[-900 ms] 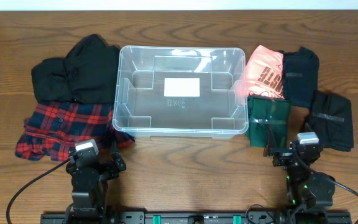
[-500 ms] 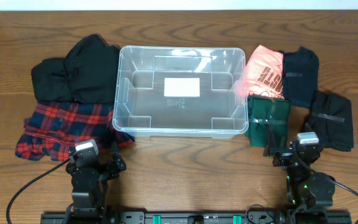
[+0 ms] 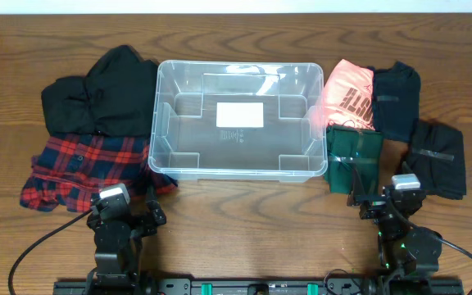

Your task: Pack container

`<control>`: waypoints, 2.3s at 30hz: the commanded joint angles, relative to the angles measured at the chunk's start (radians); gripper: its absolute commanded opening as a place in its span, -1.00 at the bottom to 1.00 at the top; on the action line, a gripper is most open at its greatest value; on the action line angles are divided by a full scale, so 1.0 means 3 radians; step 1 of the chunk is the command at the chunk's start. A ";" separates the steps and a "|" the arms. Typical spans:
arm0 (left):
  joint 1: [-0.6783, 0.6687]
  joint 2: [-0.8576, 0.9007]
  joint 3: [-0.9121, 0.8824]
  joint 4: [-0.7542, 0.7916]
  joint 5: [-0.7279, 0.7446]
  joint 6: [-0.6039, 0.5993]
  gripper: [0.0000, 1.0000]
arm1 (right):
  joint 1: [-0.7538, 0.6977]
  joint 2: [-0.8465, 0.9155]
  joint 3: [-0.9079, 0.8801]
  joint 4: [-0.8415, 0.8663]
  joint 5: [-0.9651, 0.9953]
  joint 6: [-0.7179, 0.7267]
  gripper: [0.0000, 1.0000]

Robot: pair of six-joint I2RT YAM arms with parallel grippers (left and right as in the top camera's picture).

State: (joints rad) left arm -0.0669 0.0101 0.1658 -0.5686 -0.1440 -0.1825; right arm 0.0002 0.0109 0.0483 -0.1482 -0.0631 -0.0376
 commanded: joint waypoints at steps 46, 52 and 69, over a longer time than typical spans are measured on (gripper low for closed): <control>0.0020 -0.0022 -0.0050 0.0010 -0.0005 0.0022 0.96 | -0.0636 0.3947 0.2745 -0.2001 -0.1190 0.0623 0.99; 0.0020 -0.0022 -0.0050 0.0010 -0.0005 0.0022 0.96 | -0.1106 0.4465 0.2744 -0.2024 -0.1287 0.0460 0.99; 0.0020 -0.0022 -0.0050 0.0010 -0.0005 0.0020 0.96 | -0.0951 0.5525 0.2731 -0.1567 -0.1517 0.0226 0.69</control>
State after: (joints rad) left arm -0.0669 0.0101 0.1658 -0.5682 -0.1406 -0.1825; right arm -0.3164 1.6501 0.8558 -0.6331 -0.4530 0.0593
